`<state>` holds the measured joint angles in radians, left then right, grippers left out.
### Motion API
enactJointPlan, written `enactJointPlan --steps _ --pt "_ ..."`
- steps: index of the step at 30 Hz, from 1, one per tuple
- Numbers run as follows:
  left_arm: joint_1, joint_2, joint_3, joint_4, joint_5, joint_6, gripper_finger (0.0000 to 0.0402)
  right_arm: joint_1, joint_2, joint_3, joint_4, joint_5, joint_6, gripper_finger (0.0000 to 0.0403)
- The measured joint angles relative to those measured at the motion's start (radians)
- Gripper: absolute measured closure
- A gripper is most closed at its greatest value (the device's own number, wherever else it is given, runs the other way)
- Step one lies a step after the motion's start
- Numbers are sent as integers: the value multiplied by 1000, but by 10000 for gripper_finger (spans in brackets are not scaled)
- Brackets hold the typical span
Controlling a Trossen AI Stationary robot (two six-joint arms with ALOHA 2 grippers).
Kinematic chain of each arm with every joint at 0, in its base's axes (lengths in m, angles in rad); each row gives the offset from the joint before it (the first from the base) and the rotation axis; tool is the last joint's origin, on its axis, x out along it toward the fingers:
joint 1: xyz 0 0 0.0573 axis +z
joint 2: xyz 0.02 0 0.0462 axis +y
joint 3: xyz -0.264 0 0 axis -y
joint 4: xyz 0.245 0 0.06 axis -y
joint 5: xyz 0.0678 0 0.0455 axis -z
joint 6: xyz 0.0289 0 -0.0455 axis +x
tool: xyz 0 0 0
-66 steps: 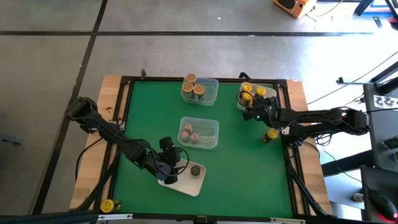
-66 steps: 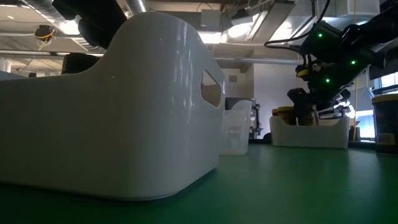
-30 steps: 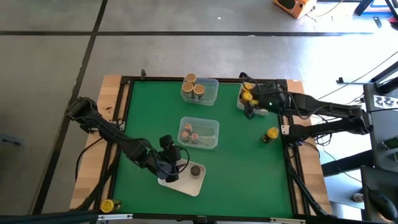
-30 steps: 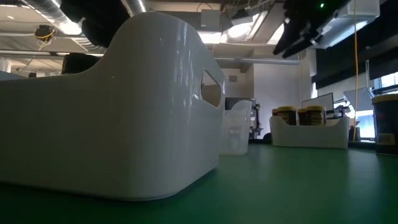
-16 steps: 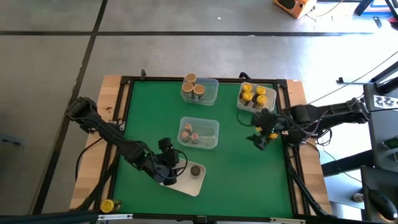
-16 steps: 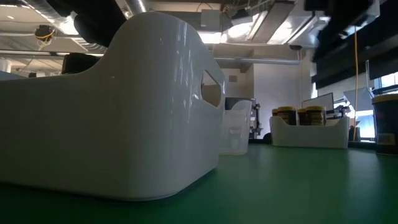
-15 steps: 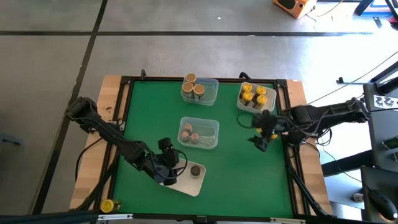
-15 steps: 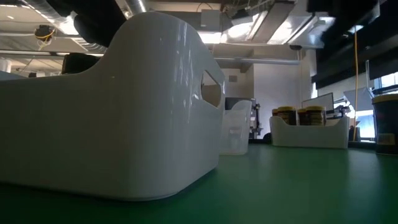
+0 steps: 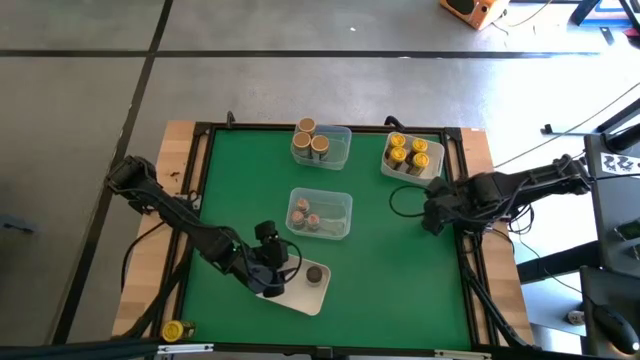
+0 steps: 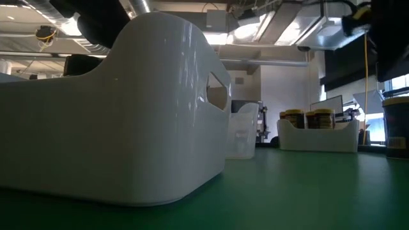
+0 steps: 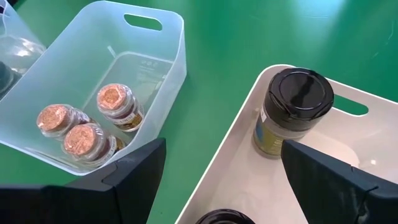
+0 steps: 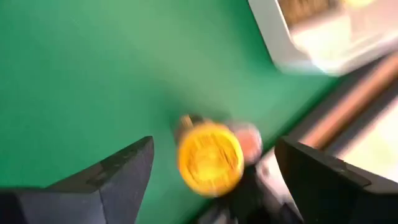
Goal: Sort spices by type
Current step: Put the yellow seasoning bottle into the top white bin
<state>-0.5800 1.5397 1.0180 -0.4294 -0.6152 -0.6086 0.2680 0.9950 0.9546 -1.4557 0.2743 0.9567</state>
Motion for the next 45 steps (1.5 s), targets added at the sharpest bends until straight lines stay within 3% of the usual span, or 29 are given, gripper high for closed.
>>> enactJointPlan --steps 5,11,25,45 --pt "1 0 0 0 -1 0 86 0 19 -1 -46 -30 65 68" --pt "1 0 0 0 -3 -6 86 0 69 -1 -78 16 80 68" --pt "1 0 0 0 -3 -12 86 0 134 -1 -77 -64 85 68" --pt "0 0 0 0 -3 -2 86 -33 135 -146 118 -128 -16 71"
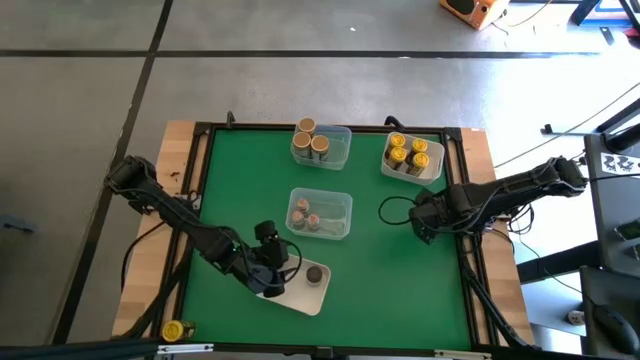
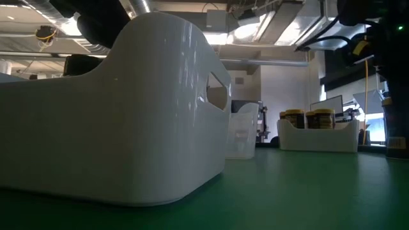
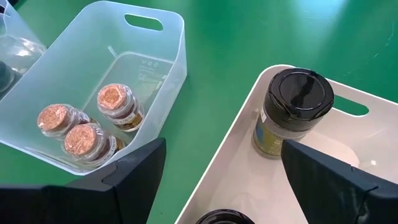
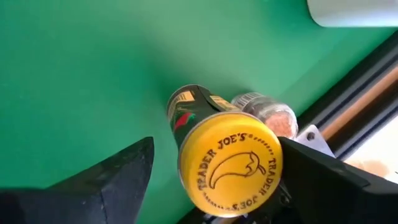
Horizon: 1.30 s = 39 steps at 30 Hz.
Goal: Sort spices by type
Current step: Put the yellow seasoning bottle into the top white bin
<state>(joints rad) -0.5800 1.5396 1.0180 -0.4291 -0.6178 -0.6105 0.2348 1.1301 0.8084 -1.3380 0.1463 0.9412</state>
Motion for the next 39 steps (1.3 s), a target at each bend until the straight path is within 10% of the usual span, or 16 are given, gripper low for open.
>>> enactJointPlan --steps 10,22,39 --pt "0 0 0 0 0 3 86 0 -2 -23 11 0 -7 166" --pt "0 0 0 0 0 3 86 0 1 0 36 27 -79 162" --pt "0 0 0 0 0 -1 86 -106 -53 394 -236 524 -81 167"
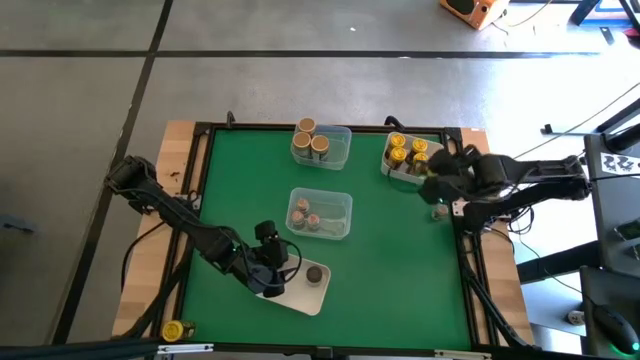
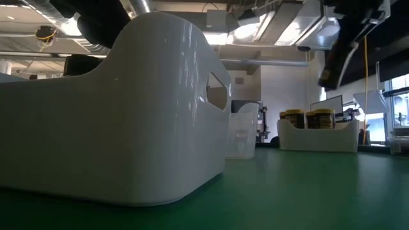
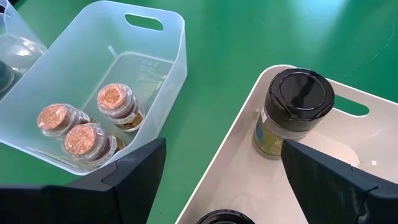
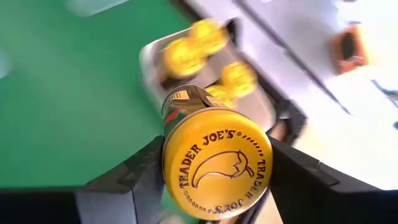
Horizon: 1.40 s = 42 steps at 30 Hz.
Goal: Sort spices by type
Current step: Put the yellow seasoning bottle into the top white bin
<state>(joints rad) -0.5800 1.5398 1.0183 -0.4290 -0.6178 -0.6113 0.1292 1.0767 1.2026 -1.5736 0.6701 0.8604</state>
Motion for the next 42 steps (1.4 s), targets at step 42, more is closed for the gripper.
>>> enactJointPlan --steps 42 --pt "-2 0 0 0 0 1 86 -817 34 -324 505 -192 -452 167"
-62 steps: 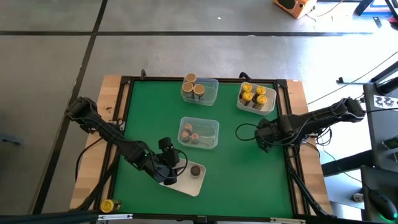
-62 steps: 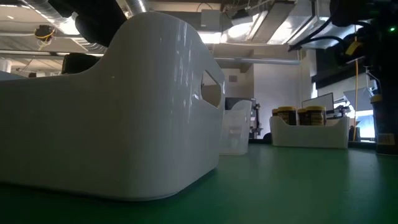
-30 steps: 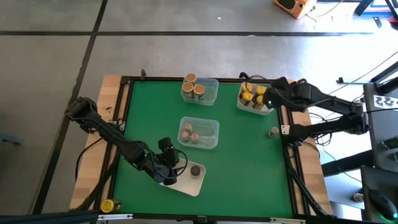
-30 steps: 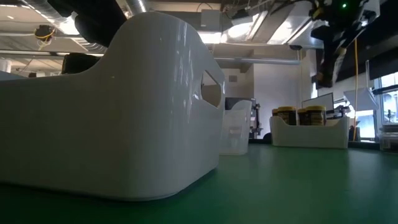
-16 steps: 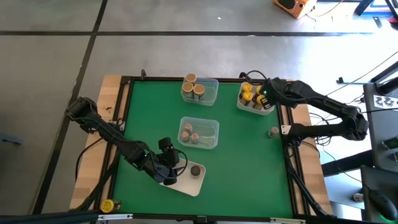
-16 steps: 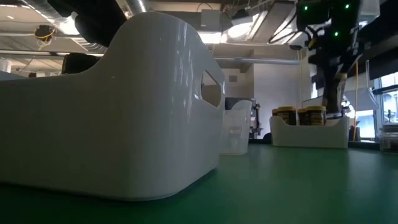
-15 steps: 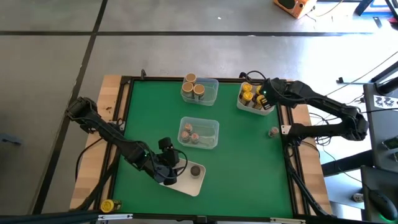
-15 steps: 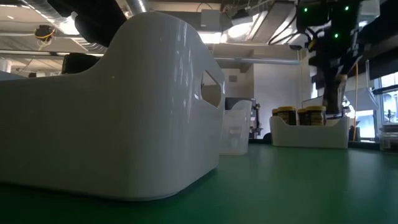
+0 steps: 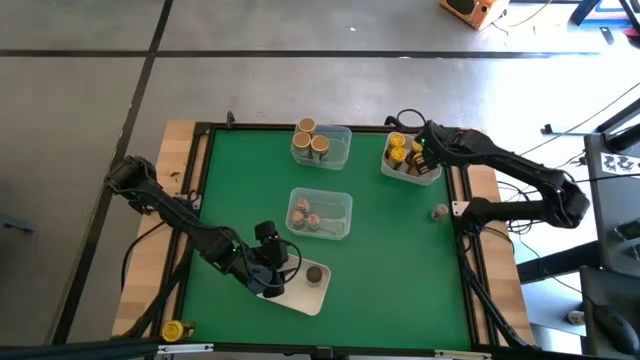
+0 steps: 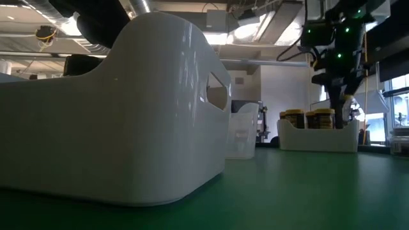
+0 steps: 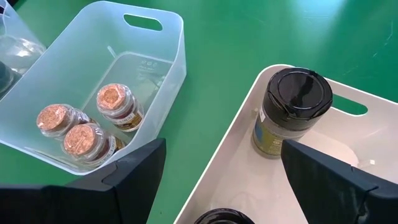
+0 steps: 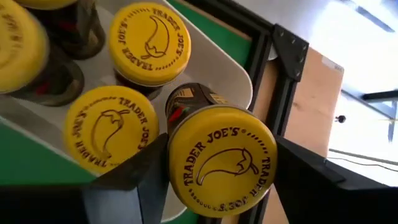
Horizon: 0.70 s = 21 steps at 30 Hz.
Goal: Sort spices by type
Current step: Put the yellow seasoning bottle into the top white bin
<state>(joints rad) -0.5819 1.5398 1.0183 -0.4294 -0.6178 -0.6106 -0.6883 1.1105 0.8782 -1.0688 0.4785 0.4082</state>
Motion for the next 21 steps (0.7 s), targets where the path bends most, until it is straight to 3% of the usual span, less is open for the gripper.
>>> enactJointPlan --steps 5,10,21 --pt "0 0 0 0 0 0 86 -37 39 -33 49 -8 -27 167" --pt "0 0 0 0 0 0 86 -82 67 -56 84 -82 -56 155" --pt "0 0 0 0 0 0 86 -85 83 -56 87 -70 -76 125"
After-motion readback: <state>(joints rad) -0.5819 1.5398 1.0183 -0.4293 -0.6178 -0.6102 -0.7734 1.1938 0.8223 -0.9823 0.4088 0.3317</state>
